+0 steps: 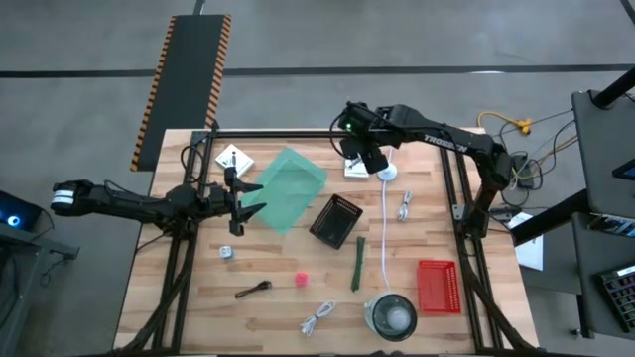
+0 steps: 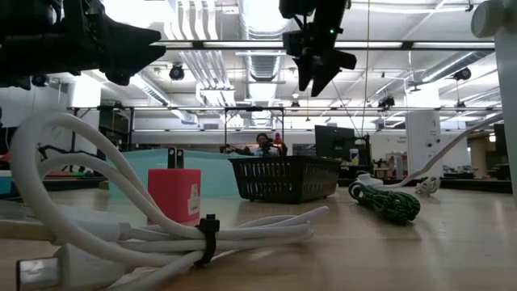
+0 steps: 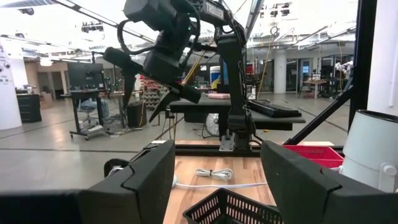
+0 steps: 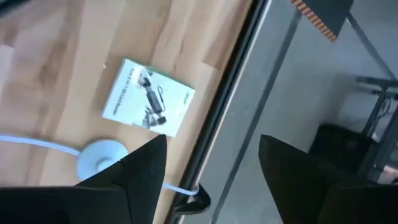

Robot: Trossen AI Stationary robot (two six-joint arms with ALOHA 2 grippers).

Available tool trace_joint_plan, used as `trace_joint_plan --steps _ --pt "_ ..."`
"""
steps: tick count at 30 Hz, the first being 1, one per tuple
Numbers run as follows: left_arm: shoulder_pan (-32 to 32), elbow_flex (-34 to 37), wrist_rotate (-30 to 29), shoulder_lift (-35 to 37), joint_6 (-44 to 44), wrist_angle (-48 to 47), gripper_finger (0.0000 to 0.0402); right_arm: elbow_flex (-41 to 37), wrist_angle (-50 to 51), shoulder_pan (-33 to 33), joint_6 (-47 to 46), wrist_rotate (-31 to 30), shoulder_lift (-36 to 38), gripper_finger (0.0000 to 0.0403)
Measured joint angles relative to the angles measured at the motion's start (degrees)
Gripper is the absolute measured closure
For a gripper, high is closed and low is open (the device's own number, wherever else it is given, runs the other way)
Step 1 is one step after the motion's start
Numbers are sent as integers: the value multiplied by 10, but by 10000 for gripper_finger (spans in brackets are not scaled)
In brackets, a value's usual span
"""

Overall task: Pick and place items into bin
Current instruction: Put the top white charger cable into the green bin

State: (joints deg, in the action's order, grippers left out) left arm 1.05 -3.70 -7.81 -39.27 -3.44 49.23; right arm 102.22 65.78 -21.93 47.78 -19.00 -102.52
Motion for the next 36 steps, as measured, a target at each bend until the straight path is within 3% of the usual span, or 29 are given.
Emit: trace_joint_plan --steps 3,6,10,14,16,20,27,36 --pt "0 0 0 0 0 0 179 15 0 -20 -55 1 0 176" --pt "0 0 0 0 0 1 179 36 0 -45 -143 45 0 183" --pt "0 0 0 0 0 1 179 56 -4 -76 -319 123 0 188" --pt "0 0 0 0 -4 1 179 60 2 -101 -519 131 0 188" --pt "0 0 0 0 -4 1 179 59 13 -112 -571 130 0 188" --pt "0 0 0 0 -4 1 179 45 29 -124 -583 136 1 188" --pt "0 0 0 0 -5 8 179 6 36 -168 -609 235 -8 188" --pt "0 1 0 0 -5 13 179 14 63 -228 -600 255 -91 188"
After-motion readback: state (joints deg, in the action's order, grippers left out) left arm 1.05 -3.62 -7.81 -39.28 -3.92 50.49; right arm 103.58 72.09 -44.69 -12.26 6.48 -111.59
